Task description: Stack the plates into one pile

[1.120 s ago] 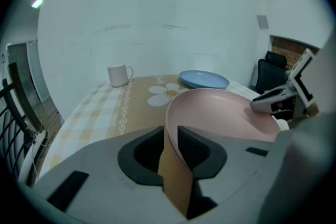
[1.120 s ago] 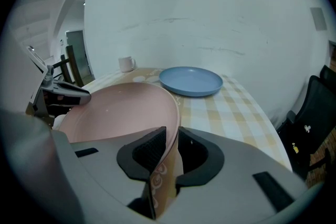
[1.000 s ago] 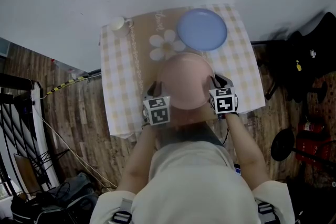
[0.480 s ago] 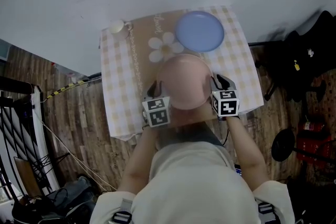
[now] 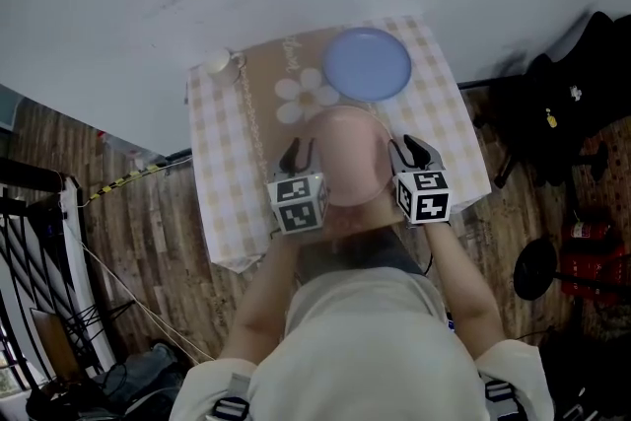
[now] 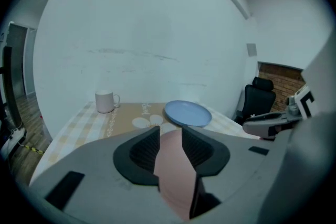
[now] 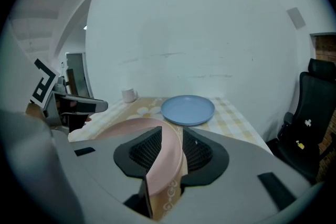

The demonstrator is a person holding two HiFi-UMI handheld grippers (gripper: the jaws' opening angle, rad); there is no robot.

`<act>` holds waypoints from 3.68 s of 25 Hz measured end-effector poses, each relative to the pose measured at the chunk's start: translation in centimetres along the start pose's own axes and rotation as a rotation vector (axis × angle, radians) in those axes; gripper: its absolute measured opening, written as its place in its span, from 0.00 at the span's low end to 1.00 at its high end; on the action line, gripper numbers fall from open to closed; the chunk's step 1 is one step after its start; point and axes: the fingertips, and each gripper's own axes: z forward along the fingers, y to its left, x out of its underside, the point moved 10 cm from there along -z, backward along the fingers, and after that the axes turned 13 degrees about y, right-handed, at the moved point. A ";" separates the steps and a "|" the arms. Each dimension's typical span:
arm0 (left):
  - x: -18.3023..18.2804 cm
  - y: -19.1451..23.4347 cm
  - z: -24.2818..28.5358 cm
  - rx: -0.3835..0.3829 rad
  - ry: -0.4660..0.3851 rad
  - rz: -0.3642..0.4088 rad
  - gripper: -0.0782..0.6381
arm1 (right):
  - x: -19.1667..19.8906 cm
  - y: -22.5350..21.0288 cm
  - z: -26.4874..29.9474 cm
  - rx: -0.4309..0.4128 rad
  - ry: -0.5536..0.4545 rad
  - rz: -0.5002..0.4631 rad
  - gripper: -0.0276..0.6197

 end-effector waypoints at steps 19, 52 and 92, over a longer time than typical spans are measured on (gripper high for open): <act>-7.0 -3.7 9.0 0.002 0.026 -0.063 0.43 | -8.6 -8.4 4.8 -0.068 0.004 -0.121 0.30; -10.6 -0.4 24.1 -0.149 0.263 -0.205 0.36 | -11.2 -17.9 22.0 -0.088 0.253 -0.142 0.34; -11.4 -2.3 22.0 -0.151 0.279 -0.206 0.15 | -12.1 -18.4 19.7 -0.124 0.215 -0.111 0.17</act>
